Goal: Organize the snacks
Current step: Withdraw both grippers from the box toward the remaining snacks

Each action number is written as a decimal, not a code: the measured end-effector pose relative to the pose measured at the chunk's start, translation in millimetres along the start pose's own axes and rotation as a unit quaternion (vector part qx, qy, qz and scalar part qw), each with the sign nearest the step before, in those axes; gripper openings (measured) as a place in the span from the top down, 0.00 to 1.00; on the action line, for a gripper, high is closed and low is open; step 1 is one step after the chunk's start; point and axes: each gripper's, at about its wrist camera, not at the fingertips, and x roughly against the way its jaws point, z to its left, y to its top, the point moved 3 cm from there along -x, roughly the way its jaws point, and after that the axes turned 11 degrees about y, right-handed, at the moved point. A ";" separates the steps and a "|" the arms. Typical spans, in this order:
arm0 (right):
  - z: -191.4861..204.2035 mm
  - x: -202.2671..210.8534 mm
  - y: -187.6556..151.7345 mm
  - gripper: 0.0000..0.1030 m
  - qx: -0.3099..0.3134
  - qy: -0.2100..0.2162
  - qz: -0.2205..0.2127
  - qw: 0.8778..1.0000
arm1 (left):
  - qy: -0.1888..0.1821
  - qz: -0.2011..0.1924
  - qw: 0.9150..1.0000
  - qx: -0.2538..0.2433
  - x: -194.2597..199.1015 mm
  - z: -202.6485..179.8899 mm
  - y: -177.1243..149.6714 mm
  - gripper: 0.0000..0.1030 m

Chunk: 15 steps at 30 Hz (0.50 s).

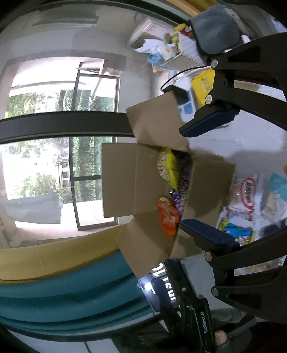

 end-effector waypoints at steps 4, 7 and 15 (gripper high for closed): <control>-4.9 15.5 -21.3 0.23 -0.010 -0.005 0.006 1.000 | -0.011 0.014 1.000 -0.006 8.2 -11.2 -18.9 0.25; -9.7 26.7 -39.9 0.23 -0.022 -0.009 0.014 1.000 | -0.019 0.026 0.999 -0.011 12.0 -19.9 -32.7 0.25; -21.5 47.9 -88.7 0.23 -0.050 -0.018 0.037 0.998 | -0.033 0.062 0.997 -0.035 12.9 -43.7 -61.3 0.25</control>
